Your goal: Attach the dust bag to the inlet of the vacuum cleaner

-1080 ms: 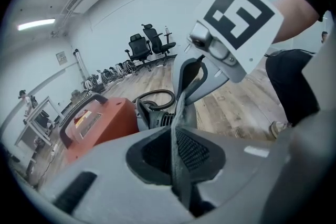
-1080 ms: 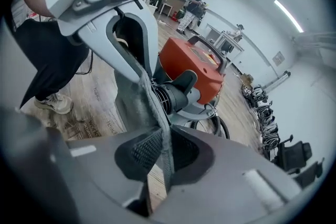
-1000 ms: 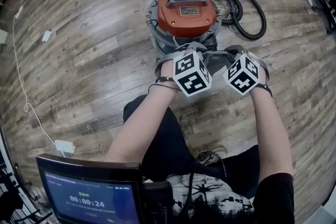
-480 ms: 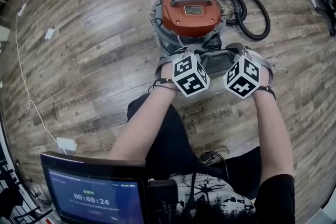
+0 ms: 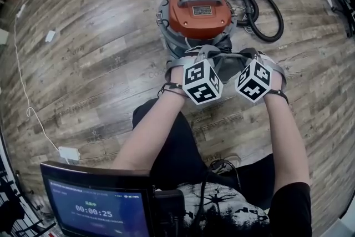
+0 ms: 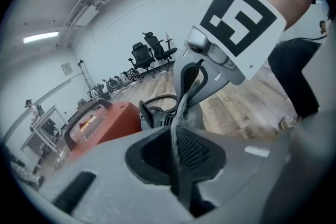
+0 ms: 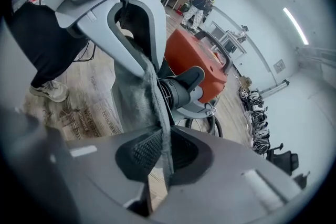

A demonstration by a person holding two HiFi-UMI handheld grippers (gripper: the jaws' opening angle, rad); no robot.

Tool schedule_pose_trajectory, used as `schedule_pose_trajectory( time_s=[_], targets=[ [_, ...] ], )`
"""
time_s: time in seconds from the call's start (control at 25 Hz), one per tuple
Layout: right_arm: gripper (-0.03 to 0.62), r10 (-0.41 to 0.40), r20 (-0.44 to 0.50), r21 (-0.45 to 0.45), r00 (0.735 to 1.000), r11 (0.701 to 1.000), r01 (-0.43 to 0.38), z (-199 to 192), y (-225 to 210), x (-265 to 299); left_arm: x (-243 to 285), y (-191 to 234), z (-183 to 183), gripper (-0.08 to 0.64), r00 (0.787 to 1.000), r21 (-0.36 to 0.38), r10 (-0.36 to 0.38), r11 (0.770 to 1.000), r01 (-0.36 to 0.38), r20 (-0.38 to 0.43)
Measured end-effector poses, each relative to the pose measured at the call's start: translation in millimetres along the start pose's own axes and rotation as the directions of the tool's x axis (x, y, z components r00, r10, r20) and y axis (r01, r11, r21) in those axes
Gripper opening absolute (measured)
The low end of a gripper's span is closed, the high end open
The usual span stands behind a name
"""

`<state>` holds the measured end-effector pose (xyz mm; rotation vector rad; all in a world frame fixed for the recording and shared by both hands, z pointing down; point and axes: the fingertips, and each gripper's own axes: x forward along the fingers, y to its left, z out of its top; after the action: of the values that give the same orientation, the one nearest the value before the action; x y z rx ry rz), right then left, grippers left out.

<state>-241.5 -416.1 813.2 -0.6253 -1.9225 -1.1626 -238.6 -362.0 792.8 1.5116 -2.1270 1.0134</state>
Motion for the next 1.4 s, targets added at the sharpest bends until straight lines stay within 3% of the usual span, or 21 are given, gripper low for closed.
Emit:
schedule_pose_trajectory(
  time_s=[0.28,0.56,0.8,0.96,1.32,1.4],
  targets=[
    [0.023,-0.027,0.022,-0.041,0.999,0.999,0.028,11,-6,-12,-3,-2,-9,0.035,1.0,-0.075,-0.028,0.997,0.029,0.008],
    [0.051,-0.045,0.077,0.003,0.996,0.999,0.044,12,-2,-11,-4,-3,-10,0.045,0.999,-0.06,-0.033,0.998,0.032,-0.007],
    [0.213,-0.027,0.14,0.024,0.99,0.999,0.024,16,4,-27,-14,-5,-5,0.158,1.0,-0.026,-0.014,1.0,0.015,0.017],
    [0.249,-0.053,0.192,0.04,0.98,0.998,0.046,18,3,-45,-26,-6,3,0.216,0.999,-0.019,-0.006,1.0,0.007,0.049],
    [0.217,-0.085,0.257,0.082,0.963,0.994,0.066,22,-5,-58,-30,2,6,0.215,0.998,-0.011,0.027,1.0,-0.027,0.065],
    [0.188,-0.089,0.271,0.082,0.959,0.994,0.069,24,-4,-60,-33,2,9,0.153,0.996,-0.01,0.039,0.999,-0.038,0.081]
  ],
)
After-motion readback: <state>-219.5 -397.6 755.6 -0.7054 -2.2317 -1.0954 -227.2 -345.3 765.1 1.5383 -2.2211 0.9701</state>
